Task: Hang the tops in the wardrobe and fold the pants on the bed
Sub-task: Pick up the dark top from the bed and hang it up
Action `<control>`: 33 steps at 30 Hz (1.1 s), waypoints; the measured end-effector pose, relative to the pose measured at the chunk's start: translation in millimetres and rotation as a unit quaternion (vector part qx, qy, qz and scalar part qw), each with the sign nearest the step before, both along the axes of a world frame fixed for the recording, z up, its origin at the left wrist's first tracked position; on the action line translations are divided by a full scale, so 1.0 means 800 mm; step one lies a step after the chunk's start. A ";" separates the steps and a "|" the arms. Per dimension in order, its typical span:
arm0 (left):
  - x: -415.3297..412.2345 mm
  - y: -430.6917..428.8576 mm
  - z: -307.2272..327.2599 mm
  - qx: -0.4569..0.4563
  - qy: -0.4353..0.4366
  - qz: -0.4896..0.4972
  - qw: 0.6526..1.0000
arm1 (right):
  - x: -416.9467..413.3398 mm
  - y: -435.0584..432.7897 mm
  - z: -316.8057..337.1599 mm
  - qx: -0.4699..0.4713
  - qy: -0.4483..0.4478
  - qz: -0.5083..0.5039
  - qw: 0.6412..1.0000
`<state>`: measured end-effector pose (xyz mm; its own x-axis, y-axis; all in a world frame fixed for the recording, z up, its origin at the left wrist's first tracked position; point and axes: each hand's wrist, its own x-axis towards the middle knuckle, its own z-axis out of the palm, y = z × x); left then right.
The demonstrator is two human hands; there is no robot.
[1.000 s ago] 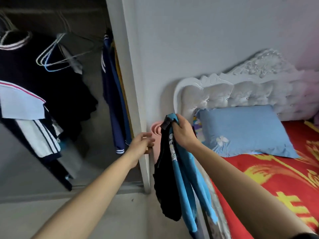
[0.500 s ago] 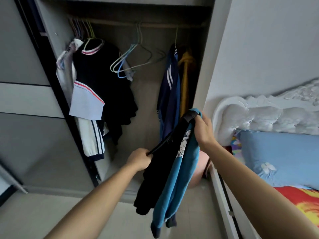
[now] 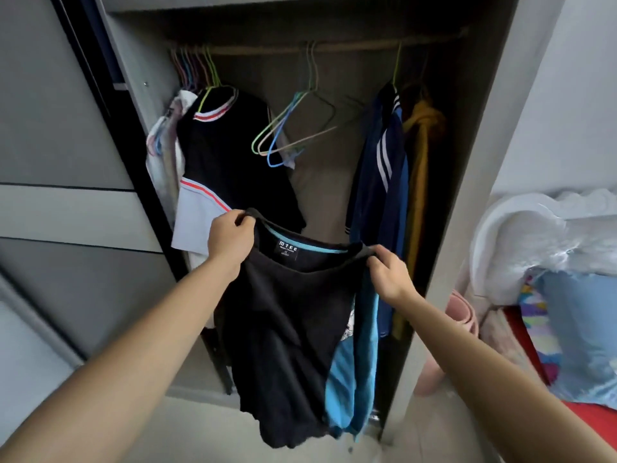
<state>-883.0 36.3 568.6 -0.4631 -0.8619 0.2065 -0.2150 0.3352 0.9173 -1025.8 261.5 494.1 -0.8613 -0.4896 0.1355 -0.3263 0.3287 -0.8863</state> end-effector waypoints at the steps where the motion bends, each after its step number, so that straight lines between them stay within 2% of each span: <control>1: -0.009 -0.013 0.001 0.007 0.008 -0.003 1.000 | -0.010 -0.023 -0.004 -0.001 -0.003 0.014 1.000; 6: -0.069 -0.079 0.020 0.046 0.021 -0.013 0.999 | -0.072 -0.143 0.004 -0.044 -0.053 0.039 0.997; 10: -0.110 -0.131 0.044 0.033 0.023 -0.040 0.998 | -0.127 -0.225 0.053 -0.087 -0.030 0.051 0.994; 14: -0.143 -0.180 0.056 0.042 0.031 -0.049 0.997 | -0.173 -0.301 0.097 -0.159 -0.064 0.028 0.985; 20: -0.186 -0.252 0.059 0.060 0.039 -0.082 0.994 | -0.197 -0.386 0.154 -0.149 -0.015 -0.019 0.989; 26: -0.239 -0.310 0.052 0.057 -0.007 -0.216 0.975 | -0.182 -0.417 0.166 -0.036 0.075 -0.059 0.995; 30: -0.269 -0.321 0.048 0.015 -0.009 -0.311 0.950 | -0.169 -0.412 0.161 -0.082 0.057 -0.117 0.988; 33: -0.277 -0.329 0.043 0.006 0.013 -0.337 0.941 | -0.160 -0.397 0.156 -0.099 0.068 -0.171 0.978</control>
<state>-1104.3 -227.2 602.6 -0.9008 -0.3758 0.2175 0.0663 0.3760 0.9242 -1154.2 -56.0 619.0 -0.9375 -0.1280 0.3236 -0.3468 0.2659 -0.8995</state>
